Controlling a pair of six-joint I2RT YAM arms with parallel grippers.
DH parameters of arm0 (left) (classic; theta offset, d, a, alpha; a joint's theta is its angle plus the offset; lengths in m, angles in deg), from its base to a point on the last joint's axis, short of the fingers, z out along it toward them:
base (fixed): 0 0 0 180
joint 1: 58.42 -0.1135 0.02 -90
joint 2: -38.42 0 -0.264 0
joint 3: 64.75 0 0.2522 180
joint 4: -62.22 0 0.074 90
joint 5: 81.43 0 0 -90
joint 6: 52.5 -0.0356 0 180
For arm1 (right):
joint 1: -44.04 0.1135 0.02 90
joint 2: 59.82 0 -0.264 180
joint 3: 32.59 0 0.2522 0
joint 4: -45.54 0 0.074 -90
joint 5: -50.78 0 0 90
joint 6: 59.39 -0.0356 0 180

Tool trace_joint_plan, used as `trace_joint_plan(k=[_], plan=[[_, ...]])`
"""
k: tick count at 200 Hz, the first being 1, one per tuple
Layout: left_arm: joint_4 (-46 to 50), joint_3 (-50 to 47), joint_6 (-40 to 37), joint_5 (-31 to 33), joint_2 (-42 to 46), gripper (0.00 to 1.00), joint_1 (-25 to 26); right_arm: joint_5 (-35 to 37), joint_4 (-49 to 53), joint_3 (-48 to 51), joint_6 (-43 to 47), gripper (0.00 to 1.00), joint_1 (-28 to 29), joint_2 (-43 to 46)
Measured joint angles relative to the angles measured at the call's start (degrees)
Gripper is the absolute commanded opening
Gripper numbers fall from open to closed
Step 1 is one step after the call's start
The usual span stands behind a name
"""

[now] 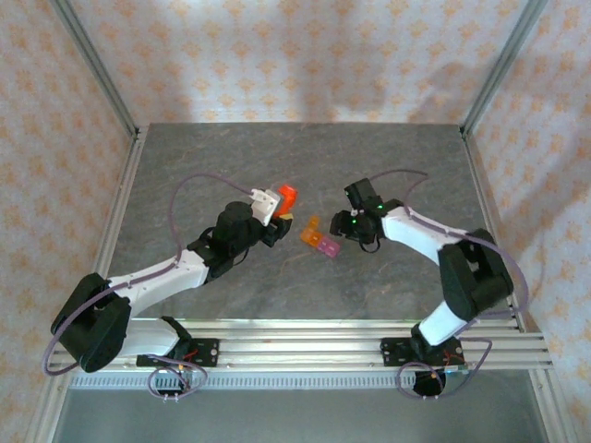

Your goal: Sort the pills into containers

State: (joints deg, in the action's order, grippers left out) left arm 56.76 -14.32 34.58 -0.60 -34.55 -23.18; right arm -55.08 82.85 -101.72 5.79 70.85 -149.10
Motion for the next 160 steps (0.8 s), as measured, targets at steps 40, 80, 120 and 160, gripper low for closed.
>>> trace_joint_plan(k=[40,80,120,160], plan=[[4.63,0.02,-0.39,-1.64,0.04,0.00,0.39,1.29,-0.11,0.83,3.08,0.78,-0.22,7.98],[9.68,0.98,-1.51,-2.62,-0.76,0.00,0.70,0.52,-0.20,3.65,5.57,0.78,-0.22,8.50],[13.77,3.13,-1.88,-3.45,-3.10,0.00,1.68,-0.92,-0.48,4.81,6.93,0.78,-0.22,7.72],[17.29,4.96,-2.08,-3.91,-5.88,0.00,1.90,-1.99,-0.90,4.83,7.80,0.77,-0.22,4.90]])
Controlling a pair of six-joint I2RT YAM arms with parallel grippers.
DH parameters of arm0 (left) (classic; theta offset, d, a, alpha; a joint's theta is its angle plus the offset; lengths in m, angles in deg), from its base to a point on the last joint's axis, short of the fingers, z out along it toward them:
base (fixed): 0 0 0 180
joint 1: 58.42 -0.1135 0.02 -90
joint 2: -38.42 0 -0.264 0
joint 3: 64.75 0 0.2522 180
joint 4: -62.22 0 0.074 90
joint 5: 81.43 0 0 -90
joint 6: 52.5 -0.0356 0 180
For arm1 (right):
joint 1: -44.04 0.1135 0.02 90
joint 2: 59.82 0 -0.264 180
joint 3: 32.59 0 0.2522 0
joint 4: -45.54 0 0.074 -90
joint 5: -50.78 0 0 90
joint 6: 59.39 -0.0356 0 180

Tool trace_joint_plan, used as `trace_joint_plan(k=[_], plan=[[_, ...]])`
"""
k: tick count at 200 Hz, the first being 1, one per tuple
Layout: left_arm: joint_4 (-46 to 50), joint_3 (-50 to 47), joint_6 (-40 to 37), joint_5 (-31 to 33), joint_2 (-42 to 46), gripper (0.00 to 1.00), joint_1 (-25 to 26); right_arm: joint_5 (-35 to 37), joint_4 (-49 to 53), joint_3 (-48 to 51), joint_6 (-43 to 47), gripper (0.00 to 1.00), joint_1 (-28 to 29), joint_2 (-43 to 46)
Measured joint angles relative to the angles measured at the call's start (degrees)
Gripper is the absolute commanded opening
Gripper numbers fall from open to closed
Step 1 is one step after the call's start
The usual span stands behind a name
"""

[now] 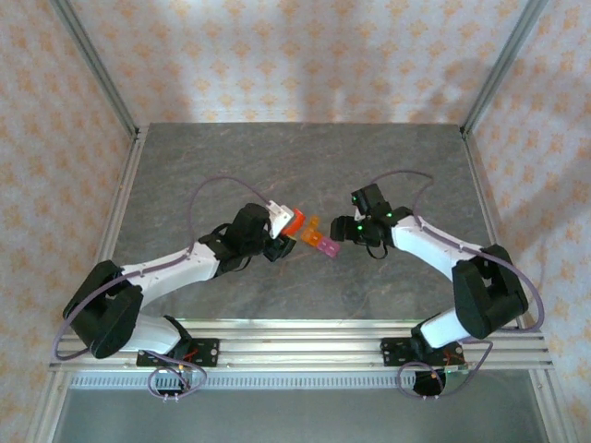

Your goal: Sort the pills into containers

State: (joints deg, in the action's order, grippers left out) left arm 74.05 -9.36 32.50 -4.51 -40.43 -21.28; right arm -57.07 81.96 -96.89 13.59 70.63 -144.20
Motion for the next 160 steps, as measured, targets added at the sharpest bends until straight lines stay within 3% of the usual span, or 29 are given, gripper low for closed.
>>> trace_joint_plan(k=[160], plan=[[4.26,2.19,0.11,-1.51,-6.80,0.00,1.49,-1.70,0.07,-1.33,3.82,0.75,0.50,-6.34]])
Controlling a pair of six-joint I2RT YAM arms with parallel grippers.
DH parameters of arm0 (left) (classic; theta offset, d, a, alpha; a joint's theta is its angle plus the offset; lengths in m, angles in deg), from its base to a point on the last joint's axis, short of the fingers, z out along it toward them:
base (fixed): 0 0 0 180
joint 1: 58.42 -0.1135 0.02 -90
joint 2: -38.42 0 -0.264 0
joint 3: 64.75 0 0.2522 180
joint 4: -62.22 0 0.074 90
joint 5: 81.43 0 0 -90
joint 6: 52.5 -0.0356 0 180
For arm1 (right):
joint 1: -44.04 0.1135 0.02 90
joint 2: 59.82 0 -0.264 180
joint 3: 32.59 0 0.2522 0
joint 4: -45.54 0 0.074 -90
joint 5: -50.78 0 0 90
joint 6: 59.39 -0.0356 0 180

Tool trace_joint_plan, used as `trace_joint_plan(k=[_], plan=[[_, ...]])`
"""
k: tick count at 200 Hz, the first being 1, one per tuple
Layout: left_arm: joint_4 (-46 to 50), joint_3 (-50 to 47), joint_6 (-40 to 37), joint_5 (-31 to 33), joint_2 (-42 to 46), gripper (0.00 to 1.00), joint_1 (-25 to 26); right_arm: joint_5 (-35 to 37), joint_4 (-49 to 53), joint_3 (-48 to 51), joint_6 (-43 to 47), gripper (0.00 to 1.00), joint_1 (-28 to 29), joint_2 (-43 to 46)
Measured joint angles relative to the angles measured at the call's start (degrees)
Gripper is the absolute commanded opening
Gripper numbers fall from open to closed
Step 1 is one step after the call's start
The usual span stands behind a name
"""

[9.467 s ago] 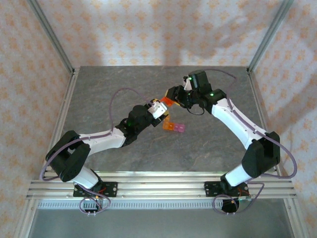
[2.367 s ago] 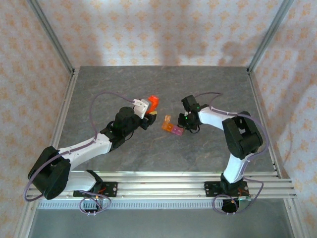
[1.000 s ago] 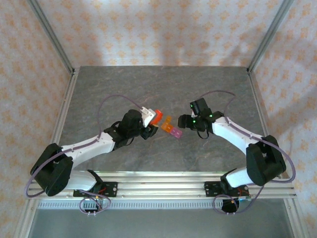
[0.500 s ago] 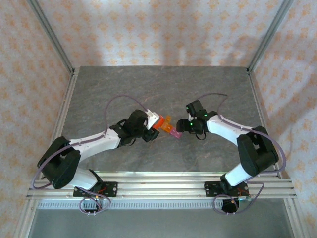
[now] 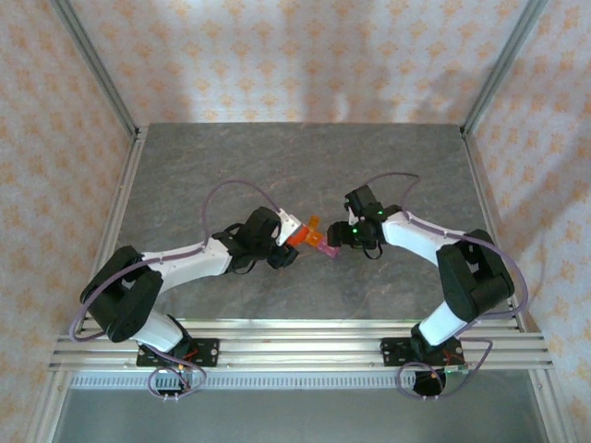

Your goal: Sort the pills into containers

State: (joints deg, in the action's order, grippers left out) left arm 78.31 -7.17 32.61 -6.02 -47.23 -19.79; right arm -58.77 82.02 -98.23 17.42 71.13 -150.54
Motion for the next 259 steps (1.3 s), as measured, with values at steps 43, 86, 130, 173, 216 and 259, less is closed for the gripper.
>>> trace_joint_plan(k=[43,86,130,173,216,259], plan=[[1.31,1.22,0.13,0.00,-0.66,0.00,0.00,-0.70,0.00,-0.72,0.63,0.74,0.00,-0.70],[3.10,2.99,0.13,0.00,-1.49,0.00,0.00,-1.44,0.02,-0.74,1.18,0.73,0.00,-1.75],[6.56,5.70,-0.07,0.02,-3.17,0.00,0.00,-1.49,0.22,-0.74,1.31,0.73,0.00,-2.64],[10.16,9.03,-0.11,0.04,-6.12,0.00,0.00,-1.51,0.22,-0.85,1.31,0.72,0.00,-3.10],[13.00,11.37,-0.11,0.09,-8.35,0.00,0.00,-1.51,0.26,-1.14,1.31,0.72,0.00,-3.39],[15.23,13.07,-0.15,0.50,-10.01,0.00,0.00,-1.55,0.26,-1.33,1.31,0.72,0.00,-3.58]])
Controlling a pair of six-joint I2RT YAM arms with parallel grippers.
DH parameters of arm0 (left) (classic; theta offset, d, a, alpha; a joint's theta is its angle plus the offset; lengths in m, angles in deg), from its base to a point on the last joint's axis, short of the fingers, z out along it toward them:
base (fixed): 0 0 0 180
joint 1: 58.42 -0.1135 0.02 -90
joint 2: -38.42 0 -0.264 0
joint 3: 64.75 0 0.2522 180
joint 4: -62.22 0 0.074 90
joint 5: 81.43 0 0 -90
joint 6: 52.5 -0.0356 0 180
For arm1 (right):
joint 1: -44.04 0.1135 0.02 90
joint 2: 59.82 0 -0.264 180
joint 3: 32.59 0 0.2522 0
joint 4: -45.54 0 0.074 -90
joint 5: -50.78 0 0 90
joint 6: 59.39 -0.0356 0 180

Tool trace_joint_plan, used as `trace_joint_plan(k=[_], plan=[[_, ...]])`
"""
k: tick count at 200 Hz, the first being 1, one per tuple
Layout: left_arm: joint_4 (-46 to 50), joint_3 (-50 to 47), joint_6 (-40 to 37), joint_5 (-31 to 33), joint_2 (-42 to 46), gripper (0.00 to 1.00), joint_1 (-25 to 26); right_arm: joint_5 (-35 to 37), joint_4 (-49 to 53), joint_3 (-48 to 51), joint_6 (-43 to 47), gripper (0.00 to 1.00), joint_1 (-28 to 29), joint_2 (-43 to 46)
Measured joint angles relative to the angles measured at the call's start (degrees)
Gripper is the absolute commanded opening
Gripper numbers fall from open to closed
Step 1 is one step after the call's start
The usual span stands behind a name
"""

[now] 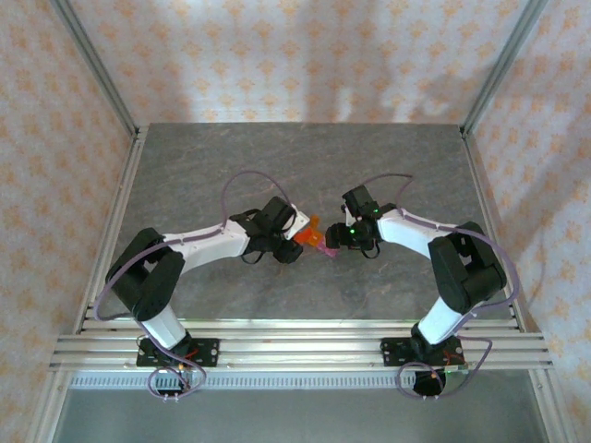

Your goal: Sort the pills into containers

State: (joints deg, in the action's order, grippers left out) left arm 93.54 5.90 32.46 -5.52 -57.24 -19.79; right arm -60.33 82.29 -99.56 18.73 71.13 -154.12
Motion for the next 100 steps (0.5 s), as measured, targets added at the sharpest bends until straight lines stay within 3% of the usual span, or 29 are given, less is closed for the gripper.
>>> trace_joint_plan(k=[100], plan=[[5.07,4.13,-1.01,1.11,-2.64,0.00,0.00,0.02,0.02,-0.07,-0.02,0.72,0.13,-0.11]])
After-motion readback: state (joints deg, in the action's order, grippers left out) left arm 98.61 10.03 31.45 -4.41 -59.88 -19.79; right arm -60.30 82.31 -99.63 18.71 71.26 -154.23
